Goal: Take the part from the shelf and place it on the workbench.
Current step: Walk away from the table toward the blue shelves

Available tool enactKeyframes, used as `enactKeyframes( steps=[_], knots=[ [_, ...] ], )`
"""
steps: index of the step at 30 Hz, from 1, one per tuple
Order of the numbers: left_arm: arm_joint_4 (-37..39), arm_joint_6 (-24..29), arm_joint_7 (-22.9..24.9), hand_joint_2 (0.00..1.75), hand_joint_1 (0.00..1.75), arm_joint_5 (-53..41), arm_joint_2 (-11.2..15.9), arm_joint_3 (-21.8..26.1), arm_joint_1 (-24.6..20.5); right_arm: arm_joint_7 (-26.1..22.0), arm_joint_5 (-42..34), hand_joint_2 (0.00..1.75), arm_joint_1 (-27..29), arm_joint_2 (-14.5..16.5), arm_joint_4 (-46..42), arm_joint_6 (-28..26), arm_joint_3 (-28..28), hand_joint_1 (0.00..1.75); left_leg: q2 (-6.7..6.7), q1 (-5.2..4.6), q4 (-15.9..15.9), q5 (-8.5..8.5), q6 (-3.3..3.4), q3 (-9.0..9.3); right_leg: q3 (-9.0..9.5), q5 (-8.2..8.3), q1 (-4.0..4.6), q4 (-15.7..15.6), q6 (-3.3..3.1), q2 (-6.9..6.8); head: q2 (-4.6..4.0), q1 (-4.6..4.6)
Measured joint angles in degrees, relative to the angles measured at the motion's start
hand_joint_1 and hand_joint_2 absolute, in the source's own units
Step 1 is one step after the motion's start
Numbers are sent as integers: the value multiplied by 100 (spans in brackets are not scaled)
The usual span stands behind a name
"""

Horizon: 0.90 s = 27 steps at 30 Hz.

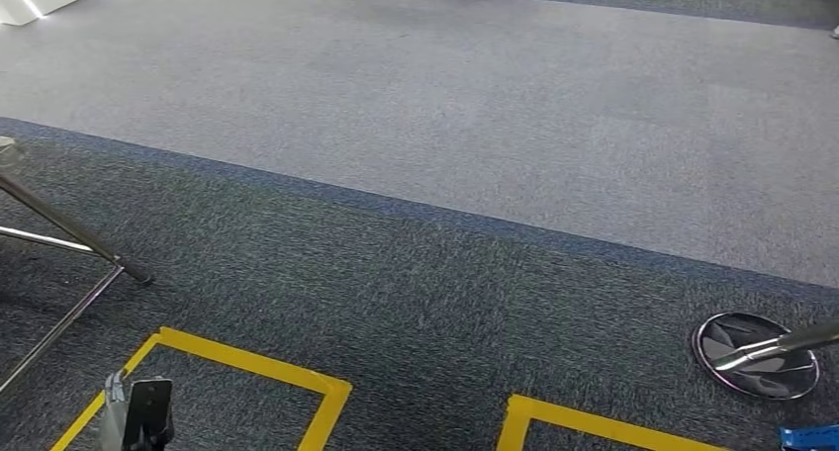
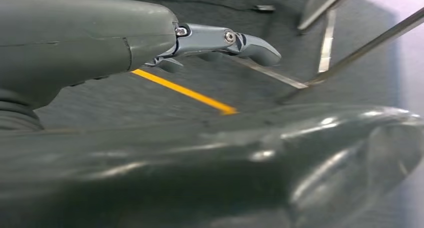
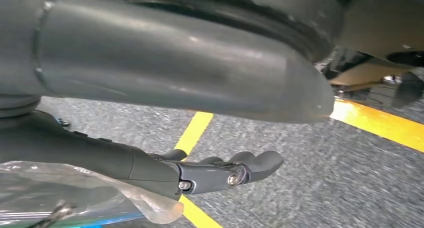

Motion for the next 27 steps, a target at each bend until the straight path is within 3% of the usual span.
enactKeyframes(
  steps=[3, 5, 8, 9, 10, 11, 13, 14, 16, 18, 20, 22, 24, 25, 26, 27],
  knots=[
    [1059, 93, -13, 0, 0, -311, 4, 418, -245, 9, -15, 0, 4, 0, 0, -1, -39, 0, 61, 8, 10, -25, -80, 38, 32, 9, 14, -39, -117, 104, 0, -5],
    [1615, 125, 69, 0, 0, -460, 7, 597, -355, 14, -26, 0, 4, 0, 0, -9, -64, 0, -76, 32, 238, -210, -129, -38, 40, 33, -1, -59, -185, 190, 0, -24],
    [2211, 181, 287, 0, 0, -709, 5, 723, -437, 14, -37, 0, -8, 0, 0, -21, -90, 0, -350, 45, 1351, -755, -150, -549, 34, 51, 7, -66, -247, 342, 0, -60],
    [2378, 187, 371, 0, 0, -779, 3, 750, -451, 11, -36, 0, -8, 0, 0, -22, -102, 0, -377, 44, 1656, -826, -143, -704, 36, 53, 19, -65, -255, 405, 0, -60],
    [2556, 194, 484, 0, 0, -872, 4, 769, -475, 7, -34, 0, -4, 0, 0, -22, -115, 0, -392, 42, 1763, -783, -129, -774, 39, 53, 29, -63, -260, 472, 0, -60],
    [2733, 201, 650, 0, 0, -1006, 9, 782, -506, 2, -29, 0, 0, 0, 0, -21, -127, 0, -410, 38, 1625, -625, -106, -734, 44, 54, 37, -60, -261, 537, 0, -60],
    [3051, 203, 1039, 0, 0, -1360, 37, 776, -565, -14, -17, 0, -1, 1, 0, -16, -139, 0, -559, 27, 848, -185, -35, -411, 51, 59, 43, -53, -249, 661, 0, -61],
    [3177, 185, 1210, 0, 0, -1524, 54, 756, -578, -23, -12, 0, -7, 1, 0, -11, -144, 0, -652, 25, 468, -45, -8, -251, 42, 61, 49, -43, -233, 724, 0, -60],
    [3356, 114, 1384, 0, 0, -1698, 78, 715, -593, -39, -8, 0, -12, 2, 0, 2, -152, 0, -764, 7, 99, 32, 17, -104, 4, 72, 43, -28, -176, 824, 0, -61],
    [3476, 35, 1424, 0, 0, -1741, 84, 695, -608, -38, -6, 0, 6, 1, 0, 15, -161, 0, -688, -3, 56, 48, 43, -93, -51, 81, 20, -25, -103, 886, 0, -59],
    [3541, 3, 1436, 0, 0, -1763, 75, 682, -615, -27, -4, 0, 25, 0, 0, 25, -169, 0, -580, 10, -6, 95, 104, -74, -164, -60, 19, 146, -50, 716, 0, -48],
    [3596, 11, 1470, 0, 0, -1799, 66, 677, -611, -9, 4, 0, 20, 0, 0, 38, -173, 0, -444, 13, -40, 118, 141, -72, -451, -446, 22, 767, -9, 439, 0, -33],
    [3647, 20, 1509, 0, 0, -1841, 61, 675, -599, 14, 17, 0, 17, 0, 0, 55, -174, 0, -296, 7, -36, 115, 145, -83, -781, -769, 4, 1486, 39, 333, 0, -27],
    [3665, 26, 1518, 0, 0, -1862, 58, 673, -597, 25, 23, 0, 24, 0, 0, 61, -174, 0, -228, 6, -33, 112, 142, -85, -828, -780, -8, 1617, 61, 311, 0, -27],
    [3679, 34, 1524, 0, 0, -1879, 54, 670, -602, 35, 27, 0, 33, -1, 0, 64, -174, 0, -167, 9, -29, 105, 132, -85, -755, -682, -23, 1511, 78, 286, 0, -27],
    [3690, 45, 1527, 0, 0, -1894, 48, 667, -609, 43, 29, 0, 41, -3, 0, 67, -175, 0, -111, 13, -21, 95, 116, -80, -563, -505, -36, 1180, 89, 236, 0, -27]
  ],
)
